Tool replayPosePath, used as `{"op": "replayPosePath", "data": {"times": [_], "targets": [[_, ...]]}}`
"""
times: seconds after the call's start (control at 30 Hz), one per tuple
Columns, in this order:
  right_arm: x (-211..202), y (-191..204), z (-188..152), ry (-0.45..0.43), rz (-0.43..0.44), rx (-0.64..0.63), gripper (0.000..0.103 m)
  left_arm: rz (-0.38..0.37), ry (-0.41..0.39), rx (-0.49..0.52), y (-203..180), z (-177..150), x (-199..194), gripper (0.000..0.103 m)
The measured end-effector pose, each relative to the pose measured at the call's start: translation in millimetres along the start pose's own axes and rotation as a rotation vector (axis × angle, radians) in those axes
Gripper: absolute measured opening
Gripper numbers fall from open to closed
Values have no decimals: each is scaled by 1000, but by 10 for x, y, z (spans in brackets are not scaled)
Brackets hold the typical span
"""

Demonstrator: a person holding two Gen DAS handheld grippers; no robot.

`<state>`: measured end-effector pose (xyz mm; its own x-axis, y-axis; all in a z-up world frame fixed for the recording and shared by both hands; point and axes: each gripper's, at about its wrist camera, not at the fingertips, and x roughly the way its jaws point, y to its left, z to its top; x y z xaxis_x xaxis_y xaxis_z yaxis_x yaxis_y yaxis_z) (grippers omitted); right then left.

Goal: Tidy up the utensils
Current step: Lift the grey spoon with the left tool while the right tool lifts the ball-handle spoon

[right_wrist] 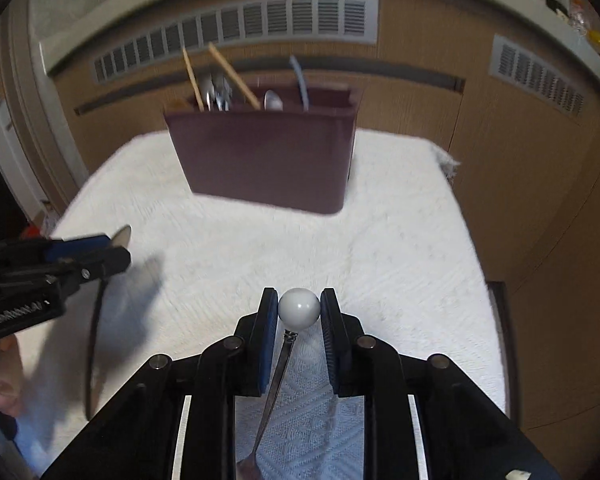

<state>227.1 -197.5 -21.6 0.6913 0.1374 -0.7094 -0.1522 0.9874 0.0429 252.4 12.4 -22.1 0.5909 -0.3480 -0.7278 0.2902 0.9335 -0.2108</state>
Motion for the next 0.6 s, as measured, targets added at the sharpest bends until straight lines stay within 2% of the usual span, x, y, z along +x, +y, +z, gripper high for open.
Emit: {"op": "replayPosePath", "data": {"times": [0.17, 0.6], "targets": [[-355, -15, 51, -90, -2, -4, 20, -14, -69, 8, -59, -12, -264, 34], [-634, 82, 127, -166, 24, -29, 20, -13, -133, 31, -193, 48, -567, 34]]}}
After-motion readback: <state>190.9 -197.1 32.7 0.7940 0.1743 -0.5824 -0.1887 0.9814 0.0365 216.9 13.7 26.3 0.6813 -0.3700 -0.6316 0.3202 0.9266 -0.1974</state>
